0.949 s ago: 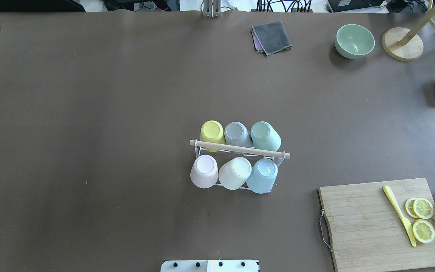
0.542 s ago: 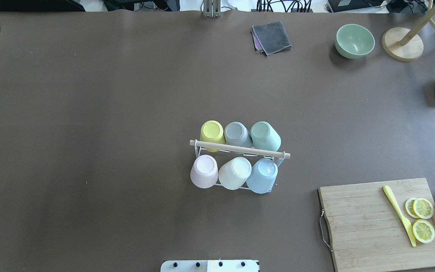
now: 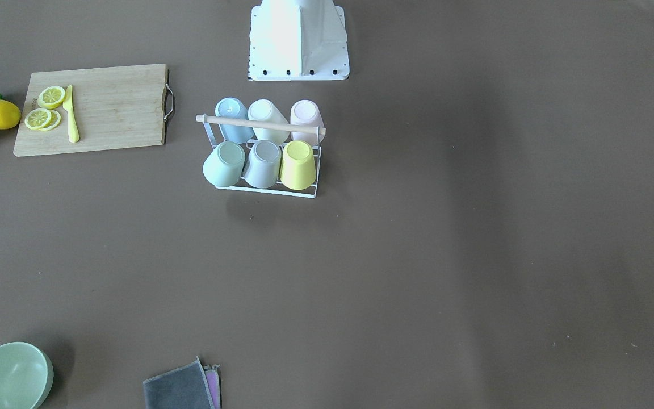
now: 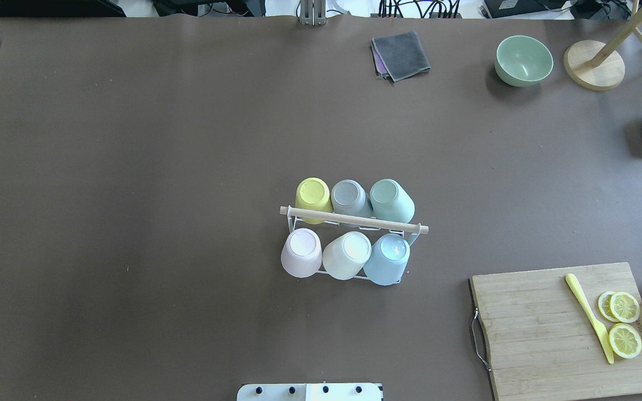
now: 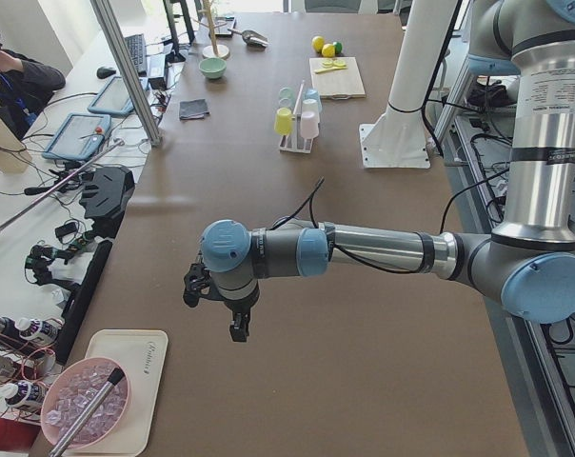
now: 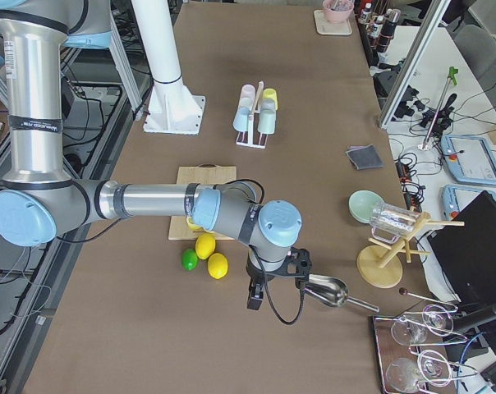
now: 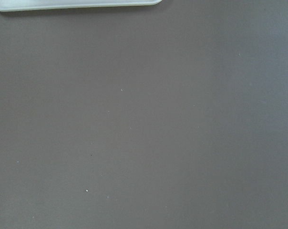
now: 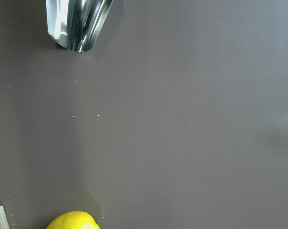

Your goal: Place cup on cup holder

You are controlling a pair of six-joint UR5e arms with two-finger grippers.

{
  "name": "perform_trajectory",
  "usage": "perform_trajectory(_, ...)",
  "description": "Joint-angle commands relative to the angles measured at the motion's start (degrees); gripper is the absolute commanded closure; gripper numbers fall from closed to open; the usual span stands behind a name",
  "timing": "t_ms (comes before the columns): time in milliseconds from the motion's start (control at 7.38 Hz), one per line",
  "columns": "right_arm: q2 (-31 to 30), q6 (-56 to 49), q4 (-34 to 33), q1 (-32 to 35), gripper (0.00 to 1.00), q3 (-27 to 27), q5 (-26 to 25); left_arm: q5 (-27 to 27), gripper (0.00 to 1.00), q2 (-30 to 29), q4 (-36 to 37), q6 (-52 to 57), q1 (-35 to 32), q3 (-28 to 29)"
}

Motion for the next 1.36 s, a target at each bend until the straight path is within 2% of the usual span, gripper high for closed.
perform_trajectory(0, -0.1, 0.2, 0.0, 0.4, 0.0, 0.2, 0.3, -0.1, 0.01, 0.1, -1.7, 0.2, 0.0, 1.5)
perform_trajectory(136, 0.0, 0.4, 0.0, 0.4, 0.0, 0.3, 0.3, -0.2, 0.01, 0.3, -2.3, 0.4, -0.2, 0.6)
perform_trajectory(678, 0.2, 0.4, 0.0, 0.3, 0.0, 0.2, 0.3, 0.0, 0.01, 1.0, -14.1, 0.0, -0.1, 2.0)
perform_trajectory(949, 0.3, 0.1, 0.1, 0.3, 0.0, 0.1, 0.2, -0.1, 0.01, 1.2, -14.1, -0.5, -0.1, 2.9)
perform_trajectory(1220, -1.3, 0.5, 6.2, 0.3, 0.0, -0.4, -0.1, 0.1, 0.01, 0.5, -14.6, -10.6, 0.0, 2.6)
